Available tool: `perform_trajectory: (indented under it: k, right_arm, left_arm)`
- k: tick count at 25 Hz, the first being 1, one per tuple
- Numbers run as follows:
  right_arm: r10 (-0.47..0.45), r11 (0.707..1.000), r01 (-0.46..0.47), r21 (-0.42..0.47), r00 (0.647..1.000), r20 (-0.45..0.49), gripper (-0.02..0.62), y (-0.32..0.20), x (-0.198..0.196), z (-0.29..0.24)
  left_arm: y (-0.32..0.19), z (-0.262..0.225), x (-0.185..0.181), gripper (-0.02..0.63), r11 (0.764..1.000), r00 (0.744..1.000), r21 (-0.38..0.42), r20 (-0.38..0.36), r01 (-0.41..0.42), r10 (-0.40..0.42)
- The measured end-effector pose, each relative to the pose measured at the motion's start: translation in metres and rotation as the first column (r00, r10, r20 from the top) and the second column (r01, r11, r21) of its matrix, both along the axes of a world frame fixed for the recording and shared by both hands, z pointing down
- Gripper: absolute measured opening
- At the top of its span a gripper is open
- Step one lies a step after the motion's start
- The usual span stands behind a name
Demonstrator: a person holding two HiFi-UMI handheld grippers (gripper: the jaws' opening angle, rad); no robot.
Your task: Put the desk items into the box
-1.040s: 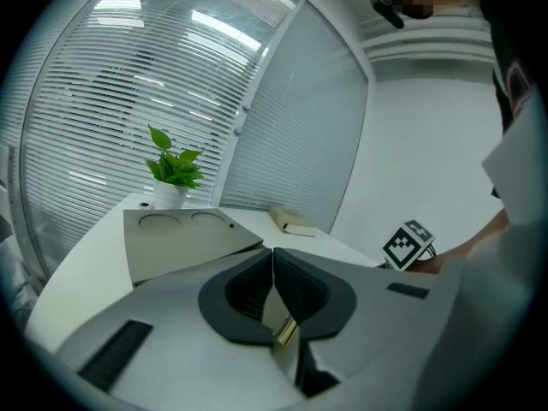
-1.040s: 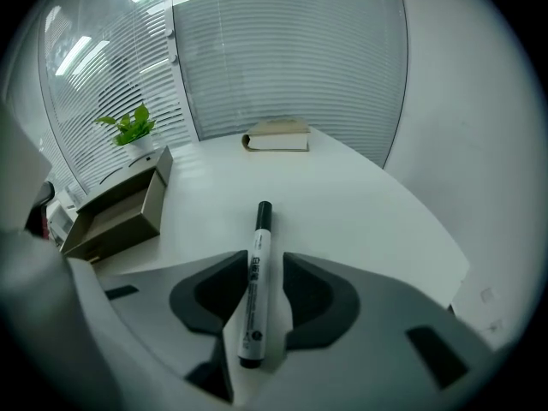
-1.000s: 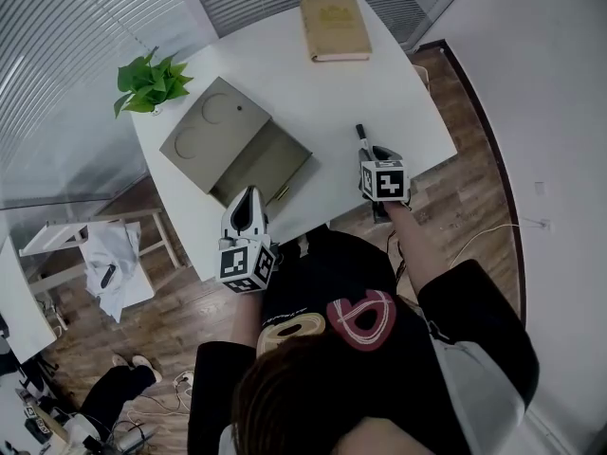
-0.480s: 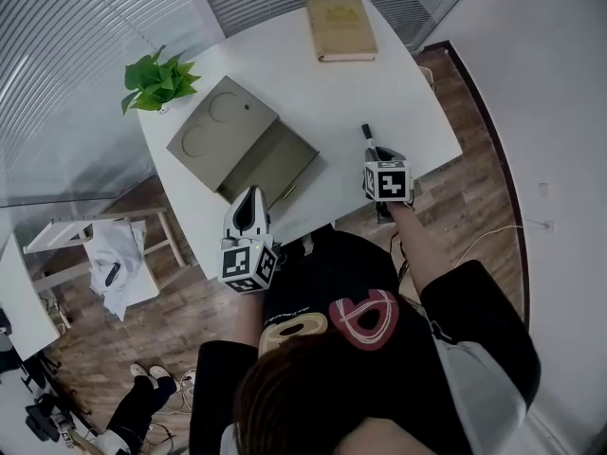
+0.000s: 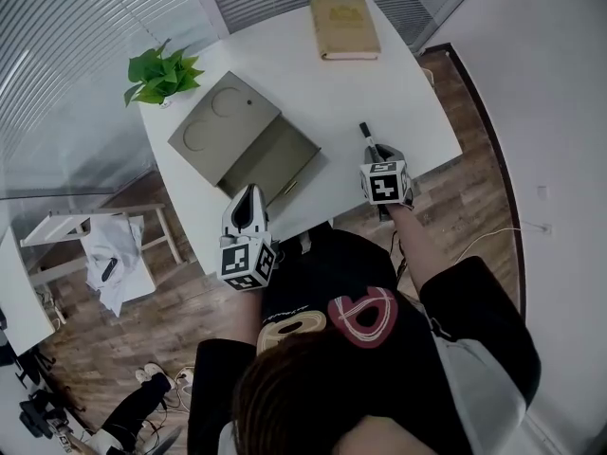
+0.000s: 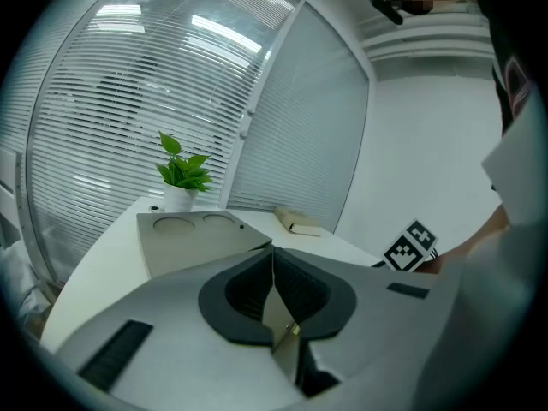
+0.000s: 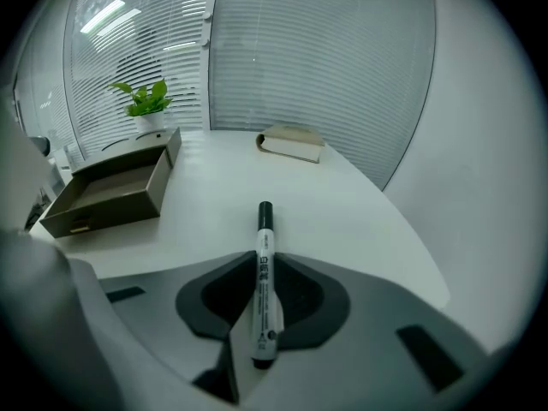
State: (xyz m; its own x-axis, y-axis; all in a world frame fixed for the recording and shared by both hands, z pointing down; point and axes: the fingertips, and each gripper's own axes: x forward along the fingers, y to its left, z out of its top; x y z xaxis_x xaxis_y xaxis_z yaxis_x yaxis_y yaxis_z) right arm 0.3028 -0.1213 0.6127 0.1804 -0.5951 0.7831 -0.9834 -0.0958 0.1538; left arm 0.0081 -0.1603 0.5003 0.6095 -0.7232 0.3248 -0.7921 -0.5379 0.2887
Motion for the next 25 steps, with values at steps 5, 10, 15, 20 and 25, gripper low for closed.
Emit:
perform_trajectory:
  k: [5,10,15,20,25]
  right_arm:
    - [0.038,0.998,-0.041,0.050,0.997,0.060,0.072,0.003,0.001,-0.002]
    - [0.025,0.995,-0.033,0.099,0.997,0.075,0.072,0.000,-0.006,-0.014]
    - [-0.004,0.990,-0.007,0.142,0.997,0.080,0.072,-0.010,-0.017,-0.032]
    - [-0.069,0.984,0.059,0.167,0.996,0.060,0.072,-0.017,-0.034,-0.046]
    - [-0.114,0.976,0.099,0.192,0.991,0.073,0.071,-0.023,-0.051,-0.055]
  left_arm:
    - [0.002,-0.001,-0.003,0.020,1.000,1.000,0.003,-0.001,0.002,-0.002]
    - [0.001,0.001,-0.009,0.020,1.000,1.000,0.006,0.013,0.005,-0.005]
    - [0.002,0.000,-0.012,0.020,1.000,1.000,0.009,0.011,0.006,-0.006]
    - [0.003,-0.003,-0.017,0.020,1.000,1.000,0.017,0.001,0.011,-0.011]
    - [0.004,-0.004,-0.025,0.020,0.999,1.000,0.023,-0.002,0.023,-0.023]
